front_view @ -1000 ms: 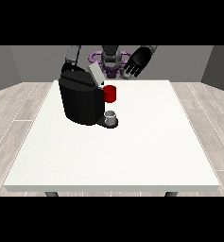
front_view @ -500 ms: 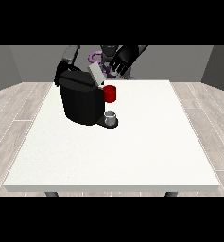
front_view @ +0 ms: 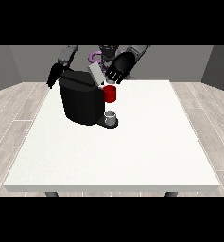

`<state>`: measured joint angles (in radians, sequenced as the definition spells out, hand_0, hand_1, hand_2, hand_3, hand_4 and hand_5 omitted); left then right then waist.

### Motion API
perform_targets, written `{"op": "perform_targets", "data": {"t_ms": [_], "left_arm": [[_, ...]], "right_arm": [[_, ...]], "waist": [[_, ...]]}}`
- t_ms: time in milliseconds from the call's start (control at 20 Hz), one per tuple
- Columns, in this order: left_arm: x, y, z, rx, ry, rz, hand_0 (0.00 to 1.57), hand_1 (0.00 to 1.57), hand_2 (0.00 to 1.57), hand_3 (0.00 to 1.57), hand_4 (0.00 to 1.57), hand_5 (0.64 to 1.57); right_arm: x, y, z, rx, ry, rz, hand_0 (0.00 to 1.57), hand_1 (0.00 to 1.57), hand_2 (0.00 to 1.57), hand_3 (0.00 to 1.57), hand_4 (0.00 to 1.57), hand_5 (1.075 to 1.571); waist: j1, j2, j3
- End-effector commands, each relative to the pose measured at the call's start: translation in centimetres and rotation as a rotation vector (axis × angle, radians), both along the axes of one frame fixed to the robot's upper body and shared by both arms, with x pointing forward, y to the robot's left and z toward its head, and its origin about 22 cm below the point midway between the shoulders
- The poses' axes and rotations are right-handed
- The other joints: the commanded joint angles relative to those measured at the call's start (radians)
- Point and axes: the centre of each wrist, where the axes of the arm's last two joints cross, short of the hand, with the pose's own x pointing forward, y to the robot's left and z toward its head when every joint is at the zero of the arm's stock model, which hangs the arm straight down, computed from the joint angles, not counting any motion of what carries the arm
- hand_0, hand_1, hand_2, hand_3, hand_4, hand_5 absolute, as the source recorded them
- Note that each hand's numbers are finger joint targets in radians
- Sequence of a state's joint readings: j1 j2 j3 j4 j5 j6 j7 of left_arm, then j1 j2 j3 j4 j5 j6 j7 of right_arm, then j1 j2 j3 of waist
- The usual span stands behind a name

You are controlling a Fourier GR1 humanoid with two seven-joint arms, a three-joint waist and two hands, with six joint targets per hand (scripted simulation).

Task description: Insert the coffee pod into the coffee machine and close the lid

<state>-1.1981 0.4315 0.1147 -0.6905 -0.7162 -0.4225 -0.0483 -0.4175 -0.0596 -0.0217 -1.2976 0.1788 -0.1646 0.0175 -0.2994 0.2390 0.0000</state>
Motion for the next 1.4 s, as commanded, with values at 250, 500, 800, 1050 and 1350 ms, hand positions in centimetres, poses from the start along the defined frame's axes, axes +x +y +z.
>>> {"op": "perform_targets", "data": {"t_ms": [250, 500, 800, 1050, 1350], "left_arm": [[0.1, 0.0, 2.2, 0.008, -0.035, -0.010, 1.25, 1.25, 1.29, 1.24, 0.45, 1.571], [0.5, -1.1, -0.3, 0.006, 0.017, -0.017, 1.21, 1.21, 1.25, 1.22, 0.43, 1.571], [0.5, -1.9, 0.9, 0.017, -0.021, -0.022, 1.17, 1.17, 1.24, 1.20, 0.42, 1.571], [0.2, 0.2, 2.3, -0.011, -0.082, -0.008, 1.23, 1.23, 1.26, 1.20, 0.41, 1.571], [0.4, -2.7, 1.1, 0.026, -0.080, -0.048, 1.22, 1.22, 1.24, 1.20, 0.36, 1.571]], "right_arm": [[1.1, -0.8, 1.8, -0.003, -0.031, -0.024, 0.00, 0.00, 0.00, 0.00, 0.00, 1.571], [0.2, -0.4, 0.0, 0.014, -0.001, -0.023, 0.00, 0.00, 0.00, 0.00, 0.22, 1.571], [1.0, -0.3, 0.8, 0.014, -0.014, -0.028, 0.00, 0.00, 0.00, 0.00, 0.12, 1.571], [0.5, -1.3, 0.2, 0.010, -0.035, -0.025, 0.00, 0.00, 0.00, 0.00, 0.00, 1.571], [1.9, -3.2, 2.0, 0.023, -0.027, -0.057, 0.00, 0.00, 0.00, 0.00, 0.00, 1.571]], "waist": [[0.000, 0.062, 0.0002], [-0.002, 0.035, 0.0002], [0.001, 0.056, 0.0002], [-0.019, 0.087, 0.0002], [0.012, 0.065, 0.0006]]}}
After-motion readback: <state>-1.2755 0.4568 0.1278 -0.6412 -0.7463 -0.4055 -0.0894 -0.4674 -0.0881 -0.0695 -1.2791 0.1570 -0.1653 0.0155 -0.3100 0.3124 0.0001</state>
